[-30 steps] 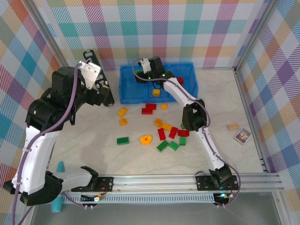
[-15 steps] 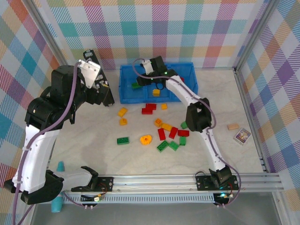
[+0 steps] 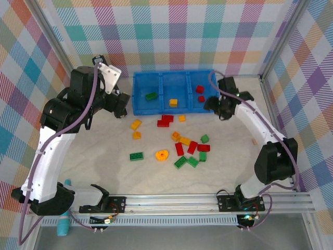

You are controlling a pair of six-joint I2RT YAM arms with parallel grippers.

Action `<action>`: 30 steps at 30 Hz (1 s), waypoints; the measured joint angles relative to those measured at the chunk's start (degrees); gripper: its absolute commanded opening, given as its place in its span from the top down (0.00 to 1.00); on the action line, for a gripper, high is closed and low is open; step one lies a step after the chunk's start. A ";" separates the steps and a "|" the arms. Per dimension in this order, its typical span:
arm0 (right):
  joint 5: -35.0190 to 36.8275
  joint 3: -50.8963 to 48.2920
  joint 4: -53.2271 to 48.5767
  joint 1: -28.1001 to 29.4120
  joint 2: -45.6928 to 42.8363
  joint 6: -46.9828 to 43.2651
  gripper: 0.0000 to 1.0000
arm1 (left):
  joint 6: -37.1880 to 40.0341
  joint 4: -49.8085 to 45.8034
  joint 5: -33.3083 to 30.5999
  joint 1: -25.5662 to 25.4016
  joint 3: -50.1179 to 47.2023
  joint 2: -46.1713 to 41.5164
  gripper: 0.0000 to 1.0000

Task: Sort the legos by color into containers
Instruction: Pick up the lego from the center of the table.

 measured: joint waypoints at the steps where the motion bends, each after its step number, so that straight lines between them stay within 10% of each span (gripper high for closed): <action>1: -1.11 -2.82 0.07 0.02 0.37 2.19 0.26 | -0.20 0.02 0.37 0.00 0.00 0.07 0.00; 12: -11.28 -10.71 5.68 0.33 7.82 16.79 0.19 | -0.90 -0.26 2.34 0.00 1.40 1.75 0.00; 30: -13.20 -10.64 6.49 0.31 14.38 19.76 0.53 | -0.85 0.04 2.01 0.04 -1.62 -0.28 0.00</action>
